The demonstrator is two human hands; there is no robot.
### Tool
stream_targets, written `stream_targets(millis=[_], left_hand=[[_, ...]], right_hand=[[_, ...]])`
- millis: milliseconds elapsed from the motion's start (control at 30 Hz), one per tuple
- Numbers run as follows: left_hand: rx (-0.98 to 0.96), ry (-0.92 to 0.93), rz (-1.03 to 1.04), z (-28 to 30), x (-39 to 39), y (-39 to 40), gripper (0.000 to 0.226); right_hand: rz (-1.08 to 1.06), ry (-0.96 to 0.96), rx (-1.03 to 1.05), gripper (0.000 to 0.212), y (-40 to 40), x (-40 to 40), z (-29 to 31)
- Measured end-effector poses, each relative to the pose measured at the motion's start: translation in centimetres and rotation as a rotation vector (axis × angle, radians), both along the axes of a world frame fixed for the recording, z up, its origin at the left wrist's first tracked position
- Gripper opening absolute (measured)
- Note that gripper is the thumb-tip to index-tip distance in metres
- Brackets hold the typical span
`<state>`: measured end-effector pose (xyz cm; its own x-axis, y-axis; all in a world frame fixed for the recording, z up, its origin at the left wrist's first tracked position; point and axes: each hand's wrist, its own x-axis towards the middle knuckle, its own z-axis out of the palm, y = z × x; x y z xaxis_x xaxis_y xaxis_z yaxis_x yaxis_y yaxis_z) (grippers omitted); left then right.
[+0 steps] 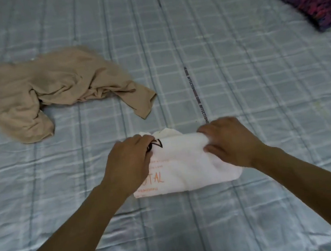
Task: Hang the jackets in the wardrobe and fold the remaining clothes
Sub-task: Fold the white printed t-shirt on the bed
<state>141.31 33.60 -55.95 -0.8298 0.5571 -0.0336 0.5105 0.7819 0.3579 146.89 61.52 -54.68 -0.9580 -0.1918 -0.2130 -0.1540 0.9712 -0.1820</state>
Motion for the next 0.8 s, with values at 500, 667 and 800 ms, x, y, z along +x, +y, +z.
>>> stream_targets(millis=[500,667,800], left_hand=[[-0.077,0.070,-0.130,-7.1,3.6,2.8,0.056],[-0.020,0.084,-0.215,-9.9,0.7,2.5,0.058],[0.076,0.115,-0.198,-11.3,-1.4,2.9,0.056]], right_hand=[[-0.140,0.110,-0.029,0.063,-6.5,3.1,-7.6],[-0.064,0.076,-0.048,0.069,-4.4,0.5,-9.3],[-0.104,0.129,-0.074,0.069,-4.0,-2.0,-10.5]])
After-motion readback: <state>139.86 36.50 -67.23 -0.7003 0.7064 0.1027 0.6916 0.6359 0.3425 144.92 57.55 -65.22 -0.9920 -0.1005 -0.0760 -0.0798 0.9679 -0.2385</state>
